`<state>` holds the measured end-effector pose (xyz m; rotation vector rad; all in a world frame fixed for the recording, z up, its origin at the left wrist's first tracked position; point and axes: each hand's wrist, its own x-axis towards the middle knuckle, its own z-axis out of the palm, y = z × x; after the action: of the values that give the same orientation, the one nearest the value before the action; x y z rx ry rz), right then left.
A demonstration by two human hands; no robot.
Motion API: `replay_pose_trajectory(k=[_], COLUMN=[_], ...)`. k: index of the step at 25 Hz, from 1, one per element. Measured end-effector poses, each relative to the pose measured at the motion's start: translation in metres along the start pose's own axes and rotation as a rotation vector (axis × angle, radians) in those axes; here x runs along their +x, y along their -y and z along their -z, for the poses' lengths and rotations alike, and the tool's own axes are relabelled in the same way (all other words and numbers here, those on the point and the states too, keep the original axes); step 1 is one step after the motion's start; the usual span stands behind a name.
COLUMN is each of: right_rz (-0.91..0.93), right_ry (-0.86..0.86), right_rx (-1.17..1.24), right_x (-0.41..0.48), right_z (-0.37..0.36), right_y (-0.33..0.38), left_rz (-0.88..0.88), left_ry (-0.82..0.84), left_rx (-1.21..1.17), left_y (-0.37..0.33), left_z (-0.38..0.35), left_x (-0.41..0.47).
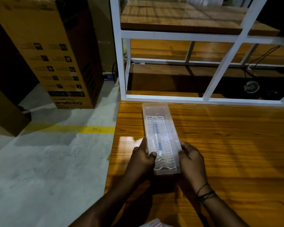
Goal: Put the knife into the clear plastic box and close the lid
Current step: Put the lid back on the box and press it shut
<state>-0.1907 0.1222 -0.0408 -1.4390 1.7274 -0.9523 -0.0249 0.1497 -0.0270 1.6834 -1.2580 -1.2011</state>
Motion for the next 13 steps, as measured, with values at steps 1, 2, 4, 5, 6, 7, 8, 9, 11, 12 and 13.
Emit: replay_pose_trajectory(k=[1, 2, 4, 5, 6, 7, 8, 9, 11, 12, 13], right_rz=[0.001, 0.0, 0.003, 0.0, -0.009, -0.022, -0.035, -0.043, -0.027, -0.02, -0.016], right_ry=[0.0, 0.0, -0.009, -0.011, -0.003, 0.019, 0.042, 0.059, 0.078, 0.085, 0.09], right_rx=[0.012, 0.013, 0.006, 0.004, -0.011, -0.038, -0.072, -0.101, -0.15, -0.175, -0.2], right_x=[-0.002, -0.004, -0.005, -0.005, -0.005, -0.006, -0.008, -0.011, -0.015, -0.015, -0.014], right_z=[0.001, 0.003, 0.005, 0.005, 0.003, 0.002, -0.001, -0.003, -0.004, -0.004, -0.005], right_y=[0.0, -0.001, -0.001, -0.003, -0.005, -0.005, -0.006, -0.006, -0.006, -0.007, -0.008], left_rz=[0.01, 0.024, 0.047, 0.052, 0.053, 0.048, 0.04, 0.032, 0.032, 0.037, 0.037], left_ry=[0.027, 0.053, 0.078, 0.083, 0.083, 0.082, 0.085, 0.089, 0.088, 0.079, 0.073], left_rx=[-0.03, -0.06, -0.087, -0.082, -0.073, -0.072, -0.073, -0.073, -0.071, -0.06, -0.041], left_y=[-0.001, -0.002, -0.001, -0.001, 0.001, 0.002, 0.002, 0.002, 0.0, 0.001, 0.001], left_z=[0.002, 0.004, 0.006, 0.007, 0.006, 0.006, 0.005, 0.006, 0.007, 0.007, 0.007], left_x=[-0.001, -0.003, -0.003, -0.003, -0.002, -0.001, -0.001, -0.002, -0.003, -0.002, -0.002])
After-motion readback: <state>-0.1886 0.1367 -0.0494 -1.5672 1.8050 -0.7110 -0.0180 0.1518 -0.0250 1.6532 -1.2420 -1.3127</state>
